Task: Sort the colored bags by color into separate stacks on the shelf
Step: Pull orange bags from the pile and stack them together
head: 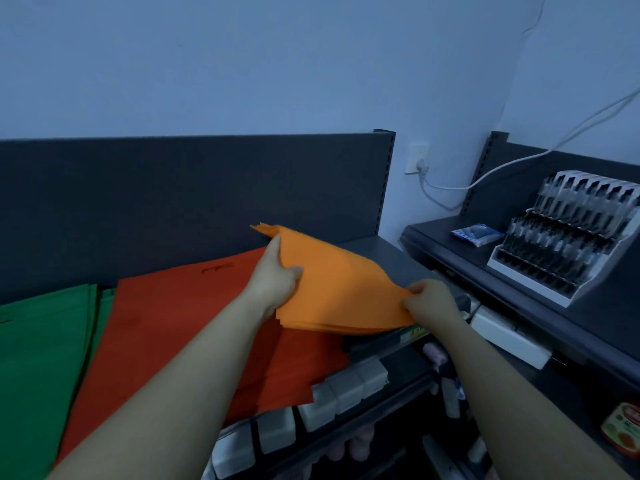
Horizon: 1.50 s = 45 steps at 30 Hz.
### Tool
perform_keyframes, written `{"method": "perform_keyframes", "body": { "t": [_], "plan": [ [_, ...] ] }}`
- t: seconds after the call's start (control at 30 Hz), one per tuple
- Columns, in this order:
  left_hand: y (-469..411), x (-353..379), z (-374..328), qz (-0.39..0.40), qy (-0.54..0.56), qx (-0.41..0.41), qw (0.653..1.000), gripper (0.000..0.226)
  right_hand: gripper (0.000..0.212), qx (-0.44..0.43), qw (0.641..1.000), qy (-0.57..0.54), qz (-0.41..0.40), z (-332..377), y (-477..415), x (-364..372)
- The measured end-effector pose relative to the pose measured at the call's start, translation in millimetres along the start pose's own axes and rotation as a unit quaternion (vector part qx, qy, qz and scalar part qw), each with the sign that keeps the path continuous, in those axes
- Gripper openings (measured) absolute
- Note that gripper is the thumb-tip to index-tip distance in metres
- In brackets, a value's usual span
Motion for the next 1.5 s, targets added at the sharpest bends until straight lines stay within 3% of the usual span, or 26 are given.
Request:
{"method": "perform_keyframes", "body": {
  "t": [0.07, 0.13, 0.3, 0.43, 0.47, 0.57, 1.0, 1.5],
  "plan": [
    [2, -14, -12, -0.006, -0.007, 0.035, 0.999, 0.067, 0.010, 0.000, 1.000, -0.027, -0.012, 9, 5, 2],
    [10, -33, -23, -0.022, -0.011, 0.066, 0.997, 0.067, 0.021, -0.012, 0.998, -0.060, -0.008, 21, 11, 9],
    [43, -90, -34, -0.058, 0.000, 0.108, 0.992, 0.066, 0.014, -0.063, 0.993, -0.103, 0.003, 68, 39, 35],
    [74, -150, -28, -0.075, 0.023, 0.112, 0.991, 0.064, 0.046, -0.097, 0.988, -0.113, 0.034, 113, 72, 61],
    [88, -174, -27, -0.088, 0.022, 0.113, 0.989, 0.064, 0.044, -0.109, 0.986, -0.117, 0.044, 131, 86, 72],
    [118, -222, -25, -0.117, 0.013, 0.111, 0.987, 0.060, 0.020, -0.133, 0.980, -0.144, 0.046, 168, 114, 88],
    [296, -473, 22, -0.290, -0.016, 0.052, 0.955, 0.062, 0.028, -0.265, 0.942, -0.185, 0.089, 351, 286, 236],
    [425, -671, 62, -0.465, -0.004, 0.027, 0.885, 0.060, 0.018, -0.385, 0.875, -0.194, 0.220, 530, 427, 388]
  ]
}}
Point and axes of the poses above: each hand's wrist, its own y-axis away from the middle knuckle, its own x-axis out of the palm, z = x × y, the point moved 8 cm from there along -y, towards the middle knuckle, and after that the axes turned 1 degree about y, right-handed, at the moved point
